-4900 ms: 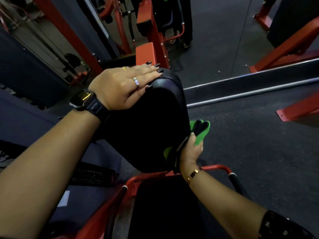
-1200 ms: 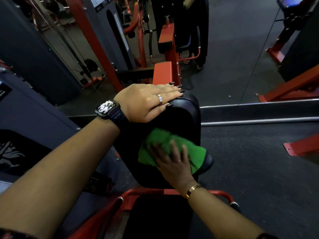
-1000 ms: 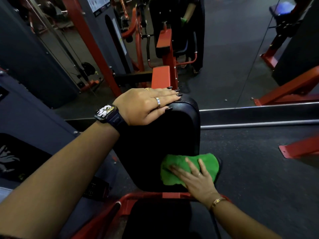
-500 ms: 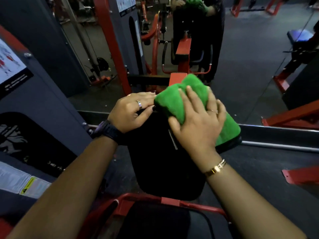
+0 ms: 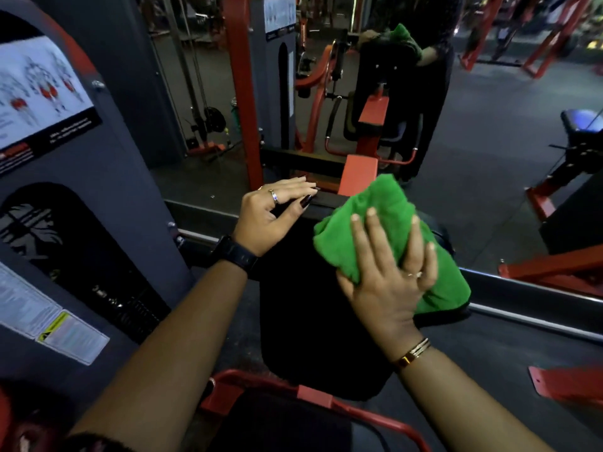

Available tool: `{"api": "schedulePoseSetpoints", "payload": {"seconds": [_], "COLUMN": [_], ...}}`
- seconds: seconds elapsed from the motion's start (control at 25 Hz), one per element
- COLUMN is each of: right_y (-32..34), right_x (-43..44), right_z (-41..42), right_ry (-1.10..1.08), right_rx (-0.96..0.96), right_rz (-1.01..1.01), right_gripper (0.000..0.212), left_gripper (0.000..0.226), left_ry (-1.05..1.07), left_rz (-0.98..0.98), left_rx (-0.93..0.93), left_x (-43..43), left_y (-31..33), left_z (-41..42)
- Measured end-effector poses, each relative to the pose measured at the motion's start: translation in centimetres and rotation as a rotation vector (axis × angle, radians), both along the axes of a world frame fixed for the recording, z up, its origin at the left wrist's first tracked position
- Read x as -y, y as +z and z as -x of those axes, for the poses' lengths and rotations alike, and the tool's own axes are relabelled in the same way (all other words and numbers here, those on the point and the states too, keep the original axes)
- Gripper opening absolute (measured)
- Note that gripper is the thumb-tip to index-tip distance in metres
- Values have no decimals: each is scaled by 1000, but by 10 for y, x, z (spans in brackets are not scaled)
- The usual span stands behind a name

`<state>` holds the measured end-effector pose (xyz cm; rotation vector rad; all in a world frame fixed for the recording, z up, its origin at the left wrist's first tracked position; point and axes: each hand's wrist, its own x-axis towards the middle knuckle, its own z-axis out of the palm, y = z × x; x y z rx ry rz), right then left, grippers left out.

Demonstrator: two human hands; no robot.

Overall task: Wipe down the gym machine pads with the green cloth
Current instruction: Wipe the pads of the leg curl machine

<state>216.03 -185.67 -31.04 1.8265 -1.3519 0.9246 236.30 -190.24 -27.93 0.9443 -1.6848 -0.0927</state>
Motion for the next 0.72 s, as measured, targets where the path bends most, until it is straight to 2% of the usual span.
{"api": "schedulePoseSetpoints", "payload": {"seconds": [0.2,0.24,0.4,0.44,0.6,0.64,0.72], "right_y": [-78,-81,-70,-76,-131,-134,-127], "right_x": [-13,-15,-5,-4,-18,-20,-18], "right_z": [-11,-13,-50,-61,-65,-62,-69], "right_ry": [285,312,275,277,384,398,395], "right_rx": [-751,-798,-663,-719,-1213,-1247,-1194], "right_rz": [34,25,69,34,-181,-226,-191], "right_gripper": [53,54,50,49,52,53,53], "left_gripper": [18,19,28,29,35,36,39], "left_ry": [6,24,62,72,93,102,120], "left_rz": [-17,-2,13,11,22,38,82], "left_rx": [-103,-108,-69,-43,61,105,212], "left_x": [-4,-7,-20,-23,-27,-26,-22], "left_y": [-6,-9,-20,-20,-25,-27,-31], "left_z": [0,1,-8,-12,-18,-17,-15]}}
